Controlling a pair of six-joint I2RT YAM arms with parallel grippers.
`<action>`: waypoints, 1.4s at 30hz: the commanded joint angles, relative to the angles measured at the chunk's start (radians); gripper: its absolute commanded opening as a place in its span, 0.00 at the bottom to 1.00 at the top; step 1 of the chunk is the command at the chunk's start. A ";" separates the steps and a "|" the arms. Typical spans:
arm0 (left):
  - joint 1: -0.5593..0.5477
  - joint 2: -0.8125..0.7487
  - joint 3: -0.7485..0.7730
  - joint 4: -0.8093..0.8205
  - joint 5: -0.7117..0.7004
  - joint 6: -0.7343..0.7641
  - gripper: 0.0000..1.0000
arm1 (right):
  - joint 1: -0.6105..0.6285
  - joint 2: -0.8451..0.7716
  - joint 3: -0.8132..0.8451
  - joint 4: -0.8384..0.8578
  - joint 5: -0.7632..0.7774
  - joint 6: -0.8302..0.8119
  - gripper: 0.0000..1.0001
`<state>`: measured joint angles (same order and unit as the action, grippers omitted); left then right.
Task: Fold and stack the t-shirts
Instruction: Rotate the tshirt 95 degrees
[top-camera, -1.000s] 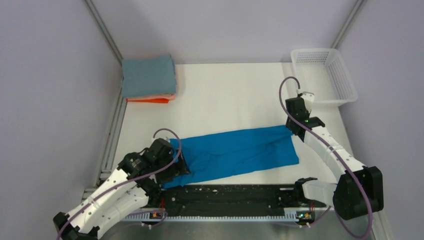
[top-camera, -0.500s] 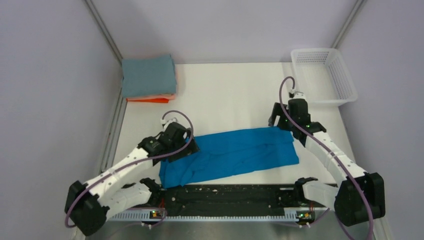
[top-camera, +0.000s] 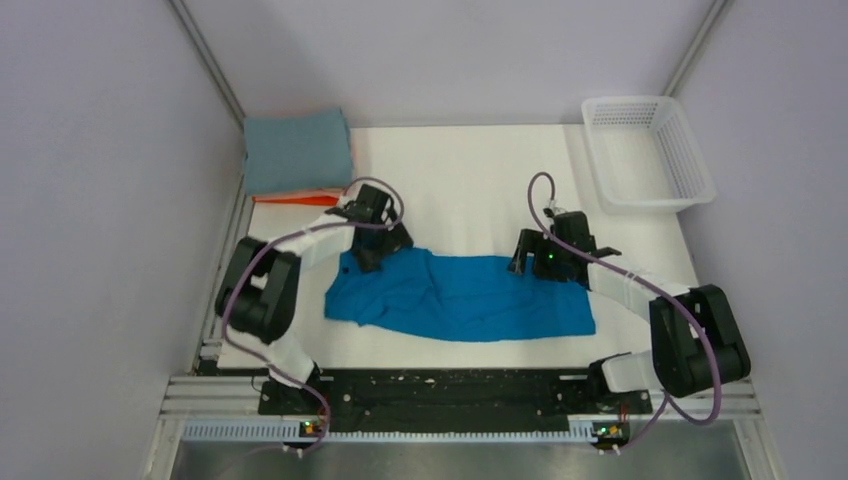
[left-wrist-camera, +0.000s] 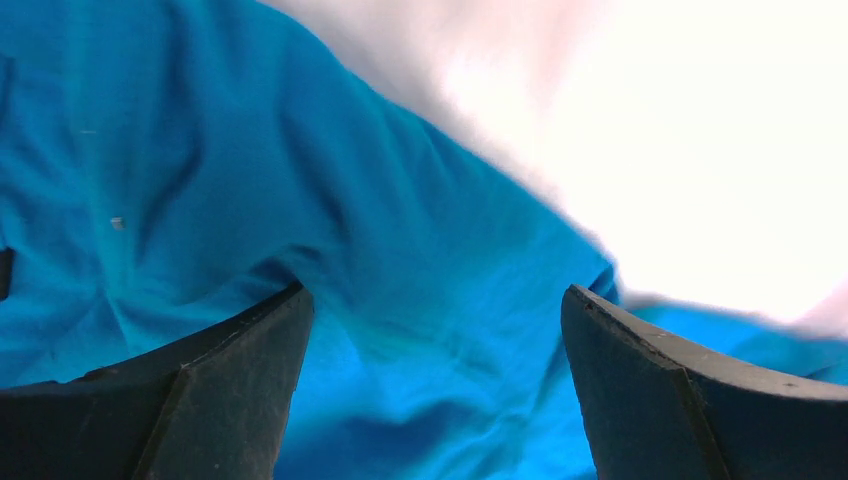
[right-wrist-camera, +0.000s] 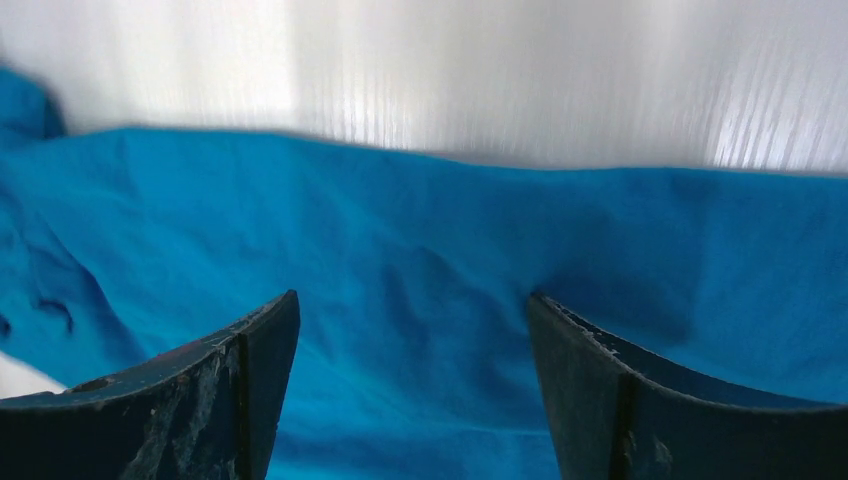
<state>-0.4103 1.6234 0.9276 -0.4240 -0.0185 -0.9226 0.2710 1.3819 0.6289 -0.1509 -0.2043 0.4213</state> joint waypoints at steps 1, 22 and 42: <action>0.010 0.403 0.344 0.117 0.122 0.061 0.99 | 0.038 -0.104 -0.083 -0.050 -0.023 0.029 0.82; -0.004 1.263 1.546 0.489 0.280 -0.383 0.99 | 0.498 -0.243 -0.211 -0.070 -0.242 0.051 0.83; -0.204 0.105 0.679 0.033 0.182 0.310 0.99 | 0.492 -0.611 -0.048 -0.482 0.259 0.160 0.97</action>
<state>-0.5171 2.0785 1.9331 -0.2379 0.3019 -0.7994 0.7628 0.7792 0.5377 -0.4625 0.0261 0.5449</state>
